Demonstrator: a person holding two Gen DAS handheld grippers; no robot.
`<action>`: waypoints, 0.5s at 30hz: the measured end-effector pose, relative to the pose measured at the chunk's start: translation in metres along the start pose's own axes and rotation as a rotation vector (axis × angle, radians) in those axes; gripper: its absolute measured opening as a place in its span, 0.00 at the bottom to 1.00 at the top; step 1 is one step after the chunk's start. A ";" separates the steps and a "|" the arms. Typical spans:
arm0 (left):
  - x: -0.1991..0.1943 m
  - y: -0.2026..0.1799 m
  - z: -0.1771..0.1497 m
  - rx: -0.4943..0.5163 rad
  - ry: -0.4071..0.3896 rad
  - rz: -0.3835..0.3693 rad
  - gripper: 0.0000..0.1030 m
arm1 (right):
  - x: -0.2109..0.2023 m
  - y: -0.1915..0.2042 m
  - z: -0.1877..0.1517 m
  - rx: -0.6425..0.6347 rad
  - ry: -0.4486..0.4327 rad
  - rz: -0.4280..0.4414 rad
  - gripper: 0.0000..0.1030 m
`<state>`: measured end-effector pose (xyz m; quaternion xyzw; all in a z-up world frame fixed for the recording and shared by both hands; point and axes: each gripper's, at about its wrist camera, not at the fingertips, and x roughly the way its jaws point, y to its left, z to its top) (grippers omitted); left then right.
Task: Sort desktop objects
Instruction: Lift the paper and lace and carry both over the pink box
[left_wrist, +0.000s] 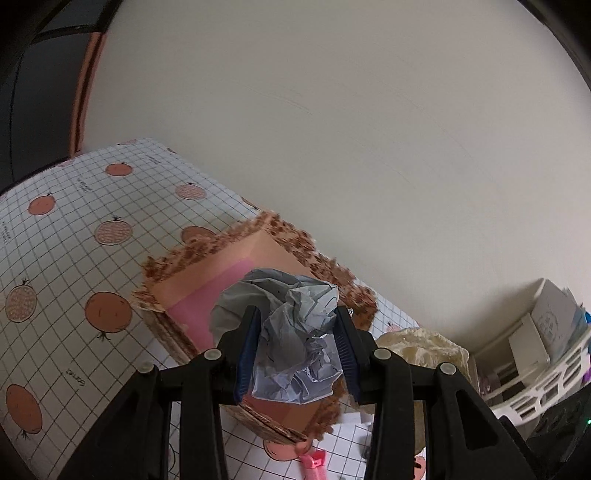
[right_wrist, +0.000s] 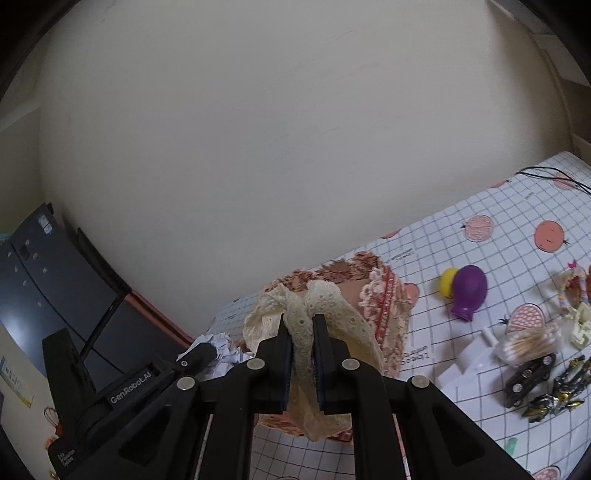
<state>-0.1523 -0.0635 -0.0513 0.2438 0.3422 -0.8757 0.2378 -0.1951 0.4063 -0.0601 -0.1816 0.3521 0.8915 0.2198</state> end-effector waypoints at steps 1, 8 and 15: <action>-0.001 0.003 0.001 -0.009 -0.005 0.004 0.41 | 0.002 0.003 -0.001 -0.011 0.003 0.000 0.11; -0.007 0.015 0.007 -0.036 -0.044 0.036 0.41 | 0.012 0.016 -0.006 -0.050 0.033 0.002 0.11; 0.002 0.024 0.008 -0.052 -0.023 0.045 0.41 | 0.021 0.018 -0.012 -0.095 0.060 -0.026 0.11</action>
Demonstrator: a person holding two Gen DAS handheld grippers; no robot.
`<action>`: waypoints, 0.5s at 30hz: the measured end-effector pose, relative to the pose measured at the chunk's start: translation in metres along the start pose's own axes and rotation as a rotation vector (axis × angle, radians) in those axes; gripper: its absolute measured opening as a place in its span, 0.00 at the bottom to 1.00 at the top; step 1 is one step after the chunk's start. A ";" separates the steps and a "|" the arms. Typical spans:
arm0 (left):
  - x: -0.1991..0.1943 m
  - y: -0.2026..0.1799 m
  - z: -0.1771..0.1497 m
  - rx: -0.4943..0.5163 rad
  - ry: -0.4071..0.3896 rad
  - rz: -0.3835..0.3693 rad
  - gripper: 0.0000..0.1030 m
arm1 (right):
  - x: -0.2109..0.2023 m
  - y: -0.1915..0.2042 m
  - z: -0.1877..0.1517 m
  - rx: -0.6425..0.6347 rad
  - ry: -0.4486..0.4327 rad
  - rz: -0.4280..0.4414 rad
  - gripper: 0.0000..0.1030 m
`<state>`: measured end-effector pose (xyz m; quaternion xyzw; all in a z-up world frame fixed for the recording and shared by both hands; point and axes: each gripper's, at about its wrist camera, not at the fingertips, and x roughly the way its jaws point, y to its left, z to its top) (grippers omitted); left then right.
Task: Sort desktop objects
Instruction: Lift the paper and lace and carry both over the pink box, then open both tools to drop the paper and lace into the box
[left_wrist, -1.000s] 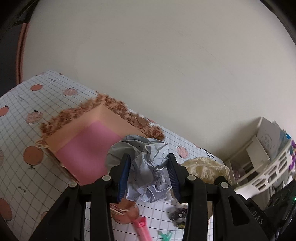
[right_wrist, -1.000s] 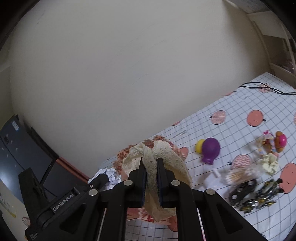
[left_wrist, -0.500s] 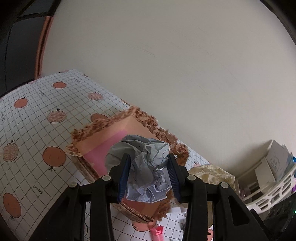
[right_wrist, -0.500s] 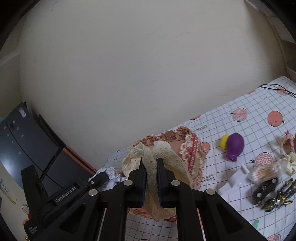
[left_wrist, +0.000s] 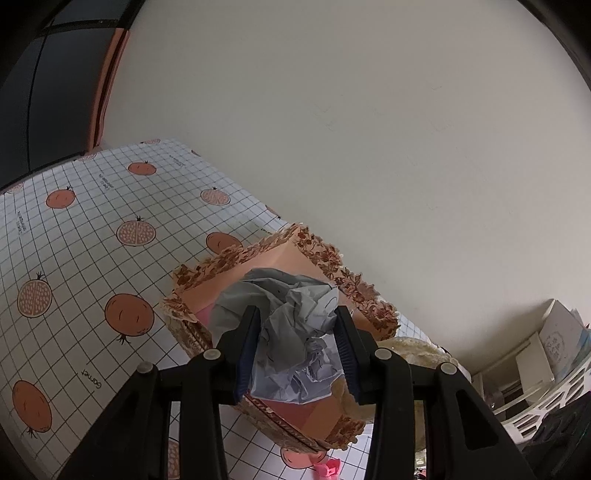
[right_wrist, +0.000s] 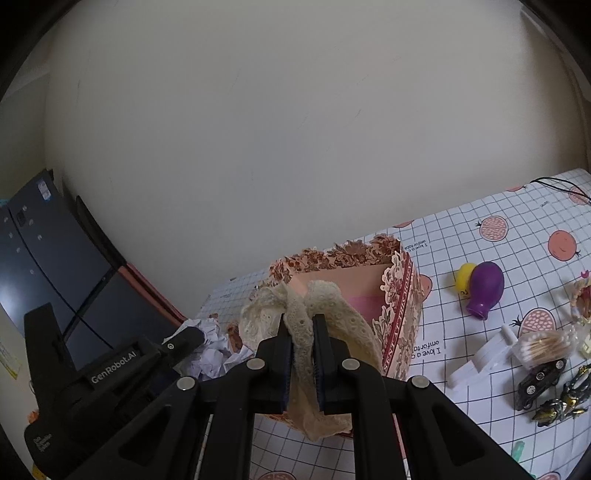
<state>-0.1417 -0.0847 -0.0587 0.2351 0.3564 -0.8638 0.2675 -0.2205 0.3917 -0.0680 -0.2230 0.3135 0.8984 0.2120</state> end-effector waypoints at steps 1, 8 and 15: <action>0.000 0.000 0.000 -0.001 0.002 -0.001 0.41 | 0.001 0.001 0.000 -0.007 0.003 -0.005 0.11; 0.003 0.002 0.000 0.000 0.012 0.006 0.44 | 0.002 0.002 -0.002 -0.013 0.012 -0.002 0.15; 0.004 0.000 -0.001 0.011 0.018 0.009 0.61 | 0.000 0.003 -0.002 -0.014 0.009 0.002 0.48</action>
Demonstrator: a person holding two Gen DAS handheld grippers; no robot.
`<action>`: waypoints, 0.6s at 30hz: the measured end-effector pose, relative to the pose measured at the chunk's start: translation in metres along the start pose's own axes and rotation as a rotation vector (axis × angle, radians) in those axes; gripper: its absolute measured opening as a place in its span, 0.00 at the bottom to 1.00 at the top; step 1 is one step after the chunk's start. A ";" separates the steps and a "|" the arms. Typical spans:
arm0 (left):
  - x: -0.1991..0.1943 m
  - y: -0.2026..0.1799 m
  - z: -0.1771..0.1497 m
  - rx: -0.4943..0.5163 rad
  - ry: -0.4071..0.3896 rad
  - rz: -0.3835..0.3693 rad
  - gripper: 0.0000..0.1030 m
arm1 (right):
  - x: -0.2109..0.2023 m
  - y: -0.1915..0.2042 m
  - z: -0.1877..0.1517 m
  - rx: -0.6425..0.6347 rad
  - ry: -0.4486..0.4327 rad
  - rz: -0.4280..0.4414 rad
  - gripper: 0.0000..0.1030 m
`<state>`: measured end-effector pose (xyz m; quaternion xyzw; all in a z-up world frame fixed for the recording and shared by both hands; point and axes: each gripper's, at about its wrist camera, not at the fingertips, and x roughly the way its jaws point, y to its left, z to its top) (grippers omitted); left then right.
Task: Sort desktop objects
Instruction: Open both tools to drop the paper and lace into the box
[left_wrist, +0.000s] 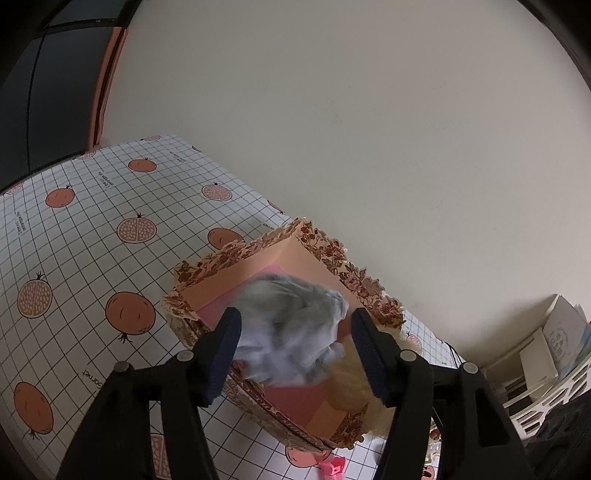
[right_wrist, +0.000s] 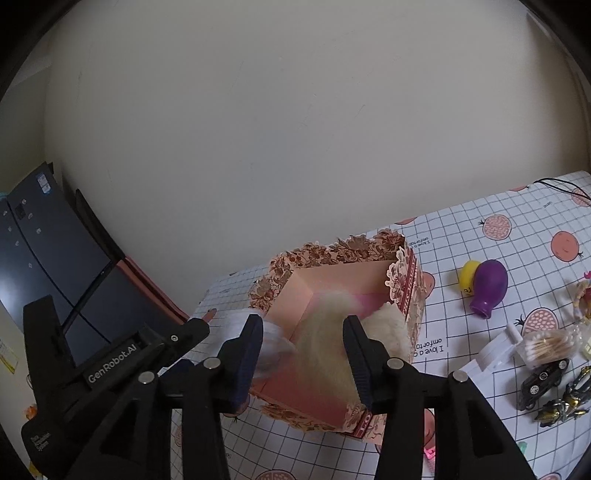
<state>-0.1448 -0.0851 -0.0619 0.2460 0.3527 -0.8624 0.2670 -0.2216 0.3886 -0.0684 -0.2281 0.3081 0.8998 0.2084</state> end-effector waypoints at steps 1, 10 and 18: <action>-0.001 0.000 0.000 -0.003 0.001 0.002 0.61 | 0.000 0.000 0.000 -0.001 0.001 -0.001 0.48; 0.003 0.000 -0.001 0.001 0.016 0.015 0.62 | 0.000 -0.008 -0.001 0.025 0.008 -0.016 0.48; 0.007 -0.002 -0.005 0.009 0.037 0.029 0.62 | 0.002 -0.018 -0.001 0.048 0.020 -0.034 0.48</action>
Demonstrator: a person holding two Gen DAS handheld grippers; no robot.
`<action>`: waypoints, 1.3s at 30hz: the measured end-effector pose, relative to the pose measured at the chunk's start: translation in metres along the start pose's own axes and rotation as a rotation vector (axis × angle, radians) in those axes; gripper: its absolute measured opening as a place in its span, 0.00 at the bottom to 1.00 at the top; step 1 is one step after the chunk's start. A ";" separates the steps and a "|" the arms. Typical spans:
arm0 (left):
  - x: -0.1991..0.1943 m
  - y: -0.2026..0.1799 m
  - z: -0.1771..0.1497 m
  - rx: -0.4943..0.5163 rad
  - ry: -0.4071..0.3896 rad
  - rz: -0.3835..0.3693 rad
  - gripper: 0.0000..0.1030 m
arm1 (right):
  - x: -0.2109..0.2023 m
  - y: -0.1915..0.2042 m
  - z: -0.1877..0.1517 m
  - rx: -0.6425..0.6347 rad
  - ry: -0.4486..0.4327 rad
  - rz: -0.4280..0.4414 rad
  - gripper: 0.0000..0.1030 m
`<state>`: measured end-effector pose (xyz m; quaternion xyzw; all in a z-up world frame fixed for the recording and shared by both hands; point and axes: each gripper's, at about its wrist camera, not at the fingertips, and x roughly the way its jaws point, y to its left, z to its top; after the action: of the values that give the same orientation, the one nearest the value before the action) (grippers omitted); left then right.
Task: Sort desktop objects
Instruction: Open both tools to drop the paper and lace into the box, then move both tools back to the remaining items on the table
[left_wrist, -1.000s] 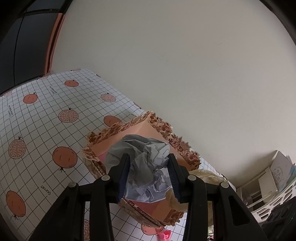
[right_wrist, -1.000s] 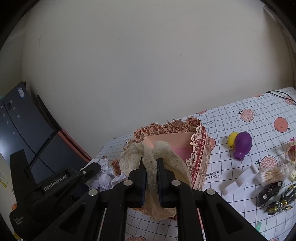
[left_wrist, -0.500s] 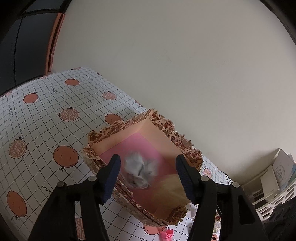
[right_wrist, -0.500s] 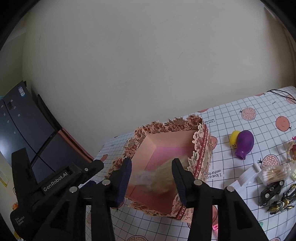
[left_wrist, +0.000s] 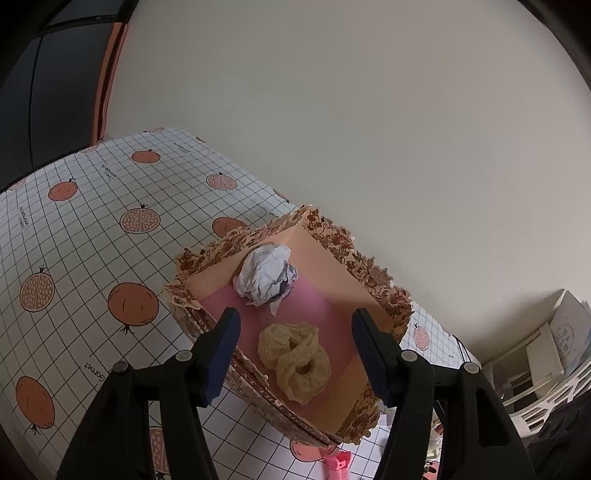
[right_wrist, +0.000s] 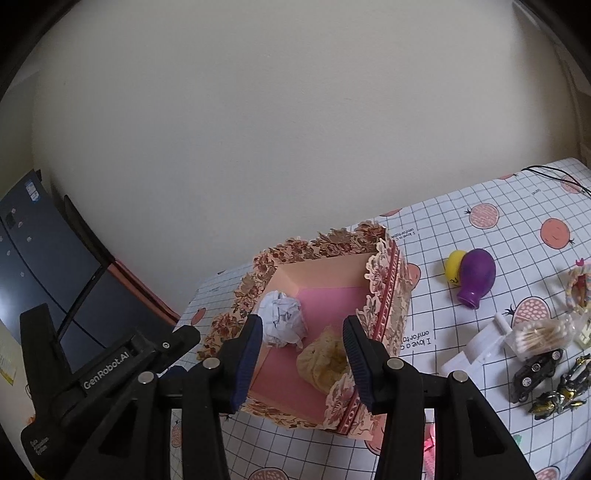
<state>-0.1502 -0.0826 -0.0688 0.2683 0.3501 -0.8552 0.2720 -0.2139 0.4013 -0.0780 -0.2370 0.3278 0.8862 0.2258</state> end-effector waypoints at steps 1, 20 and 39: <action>0.000 -0.001 0.000 0.003 0.001 0.001 0.62 | 0.000 -0.001 0.000 0.004 0.000 0.000 0.48; -0.003 -0.036 -0.014 0.082 0.010 -0.014 0.63 | -0.021 -0.030 0.012 0.048 -0.025 -0.040 0.48; 0.010 -0.110 -0.060 0.222 0.108 -0.104 0.76 | -0.086 -0.112 0.030 0.143 -0.113 -0.267 0.50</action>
<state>-0.2130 0.0258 -0.0618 0.3239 0.2811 -0.8860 0.1766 -0.0923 0.4777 -0.0624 -0.2115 0.3424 0.8346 0.3762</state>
